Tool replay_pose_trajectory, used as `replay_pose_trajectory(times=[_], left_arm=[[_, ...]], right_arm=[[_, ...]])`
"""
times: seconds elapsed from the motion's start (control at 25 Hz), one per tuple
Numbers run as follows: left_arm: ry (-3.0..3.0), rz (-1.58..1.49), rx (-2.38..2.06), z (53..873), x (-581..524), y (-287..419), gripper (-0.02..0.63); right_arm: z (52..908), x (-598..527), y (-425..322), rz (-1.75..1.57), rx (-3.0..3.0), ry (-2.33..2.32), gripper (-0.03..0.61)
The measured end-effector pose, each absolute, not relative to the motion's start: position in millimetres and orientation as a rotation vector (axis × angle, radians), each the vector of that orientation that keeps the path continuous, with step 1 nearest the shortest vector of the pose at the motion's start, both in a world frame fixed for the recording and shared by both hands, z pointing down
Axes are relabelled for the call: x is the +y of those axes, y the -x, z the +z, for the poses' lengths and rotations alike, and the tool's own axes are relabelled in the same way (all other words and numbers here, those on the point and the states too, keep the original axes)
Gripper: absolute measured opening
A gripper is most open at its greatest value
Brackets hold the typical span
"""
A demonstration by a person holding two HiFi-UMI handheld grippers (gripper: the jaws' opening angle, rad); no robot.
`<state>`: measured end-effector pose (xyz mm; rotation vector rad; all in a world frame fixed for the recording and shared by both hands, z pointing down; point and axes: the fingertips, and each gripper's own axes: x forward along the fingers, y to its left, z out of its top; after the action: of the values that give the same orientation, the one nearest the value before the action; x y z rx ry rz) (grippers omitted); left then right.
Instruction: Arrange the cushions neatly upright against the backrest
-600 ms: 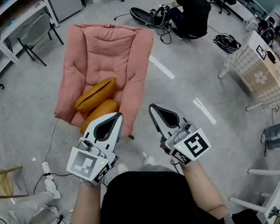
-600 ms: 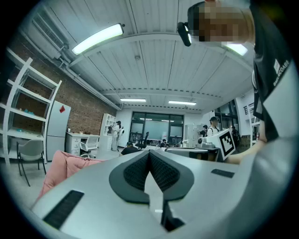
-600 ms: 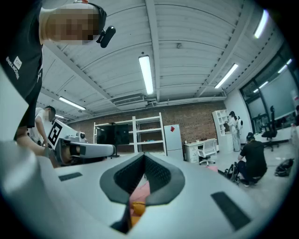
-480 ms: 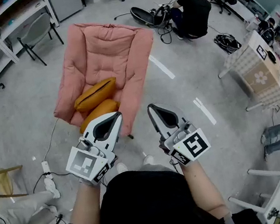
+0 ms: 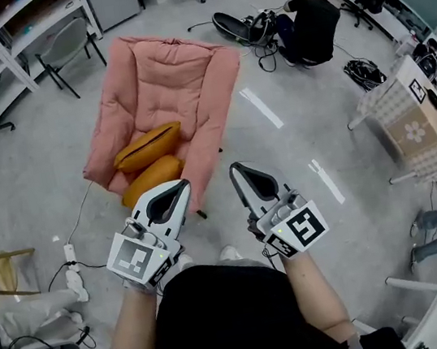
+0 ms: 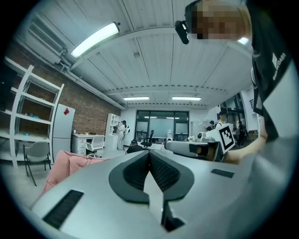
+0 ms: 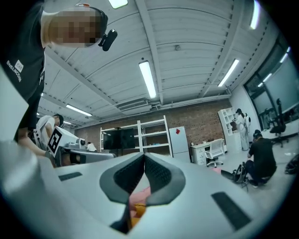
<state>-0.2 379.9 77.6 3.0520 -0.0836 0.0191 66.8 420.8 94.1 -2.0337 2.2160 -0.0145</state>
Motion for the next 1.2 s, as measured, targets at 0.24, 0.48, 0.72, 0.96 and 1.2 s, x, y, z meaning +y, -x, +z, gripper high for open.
replay_pose_trajectory(times=[0.24,0.48,0.72,0.96,1.2], left_arm=[[-2.988,0.101,-0.204,120.6,382.4,2.5,0.012],[-2.982,0.105,-0.345,124.5,364.4,1.5,0.012],[-2.957,0.116,-0.36,135.5,329.3,-4.0,0.012],[-2.916,0.151,-0.354,153.8,267.8,-10.8,0.012],[-2.883,0.178,-0.344,167.3,191.8,-11.0,0.014]], right_arm=[[99.9,424.3,-87.7,-0.046,2.243,1.973,0.011],[109.6,409.7,-93.2,-0.079,2.292,1.932,0.011],[123.2,372.8,-98.6,-0.106,2.328,1.953,0.012],[139.0,312.0,-108.6,-0.168,2.34,1.982,0.012],[152.3,238.6,-112.6,-0.23,2.339,2.034,0.012]])
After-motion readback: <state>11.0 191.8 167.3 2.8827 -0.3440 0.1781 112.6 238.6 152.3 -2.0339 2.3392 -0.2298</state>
